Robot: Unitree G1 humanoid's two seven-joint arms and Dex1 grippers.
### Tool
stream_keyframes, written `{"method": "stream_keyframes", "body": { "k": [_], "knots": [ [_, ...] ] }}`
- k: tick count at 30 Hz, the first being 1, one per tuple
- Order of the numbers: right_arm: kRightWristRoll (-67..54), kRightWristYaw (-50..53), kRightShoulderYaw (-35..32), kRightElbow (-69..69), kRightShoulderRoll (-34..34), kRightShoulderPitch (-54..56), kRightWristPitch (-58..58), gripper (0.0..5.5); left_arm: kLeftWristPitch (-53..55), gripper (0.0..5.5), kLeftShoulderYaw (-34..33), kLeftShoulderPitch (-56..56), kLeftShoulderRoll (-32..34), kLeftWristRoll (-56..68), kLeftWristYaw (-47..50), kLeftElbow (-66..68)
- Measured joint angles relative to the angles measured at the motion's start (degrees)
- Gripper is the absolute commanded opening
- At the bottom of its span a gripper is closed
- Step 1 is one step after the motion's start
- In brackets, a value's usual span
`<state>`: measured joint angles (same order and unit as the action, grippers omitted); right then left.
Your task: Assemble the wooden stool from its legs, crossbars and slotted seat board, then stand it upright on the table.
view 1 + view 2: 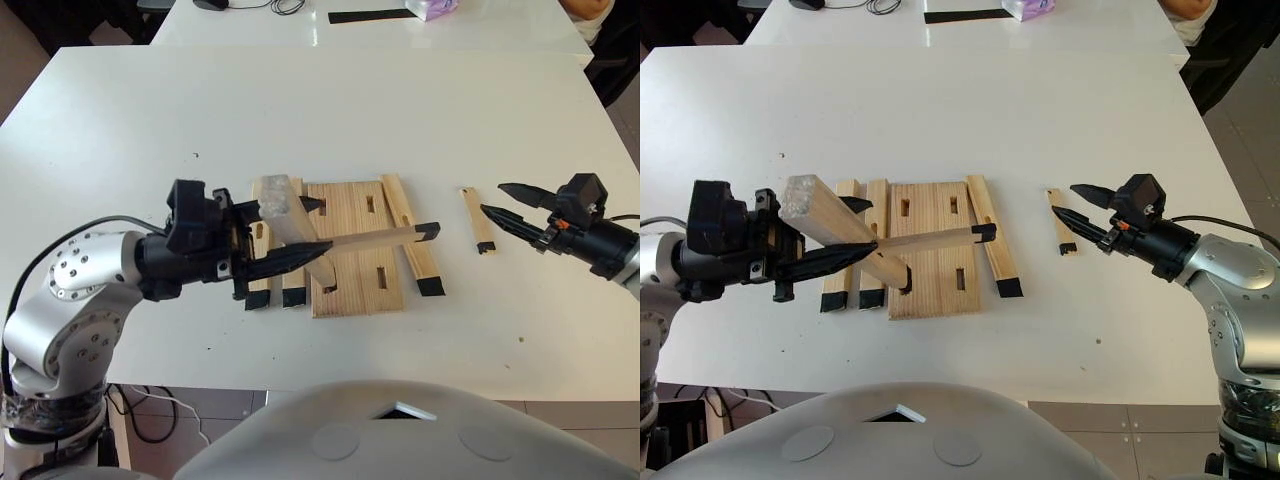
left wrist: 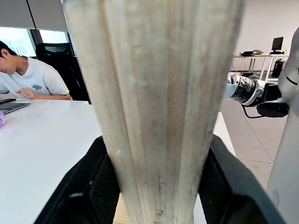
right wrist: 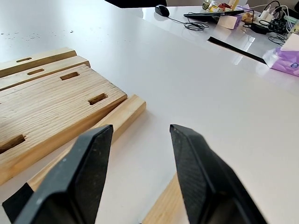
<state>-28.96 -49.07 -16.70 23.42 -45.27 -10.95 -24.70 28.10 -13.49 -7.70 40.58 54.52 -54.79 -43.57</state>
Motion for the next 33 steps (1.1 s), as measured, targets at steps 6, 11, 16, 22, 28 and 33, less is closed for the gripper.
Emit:
{"method": "stream_keyframes", "body": {
  "k": [6,11,16,22,28,33],
  "knots": [
    [0.04,-0.85,1.12,-0.88,-0.14,1.36,0.00,2.25,-3.46,2.17,0.77,-4.60,-0.56,-4.05,-1.39,-0.46],
    [0.54,-1.02,2.16,-0.91,-0.14,1.57,0.02,2.25,-5.69,2.17,1.95,-4.78,-0.64,-6.08,-1.97,0.72],
    [0.91,-0.97,2.99,-0.89,-0.07,1.51,0.04,2.25,-6.79,2.17,2.76,-4.25,-0.68,-6.58,-1.97,1.68],
    [0.94,-0.92,3.21,-0.81,-0.02,1.25,0.05,2.25,-7.56,2.17,4.42,-2.93,-0.67,-7.51,-2.25,2.92],
    [0.96,-0.87,3.57,-0.59,0.02,0.96,0.05,2.25,-8.35,2.17,5.55,-2.48,-0.40,-8.70,-3.98,3.03],
    [0.96,-0.79,3.78,-0.37,0.09,0.61,0.06,2.25,-9.23,2.17,6.71,-2.15,0.62,-10.03,-6.87,4.27]
  ]
}}
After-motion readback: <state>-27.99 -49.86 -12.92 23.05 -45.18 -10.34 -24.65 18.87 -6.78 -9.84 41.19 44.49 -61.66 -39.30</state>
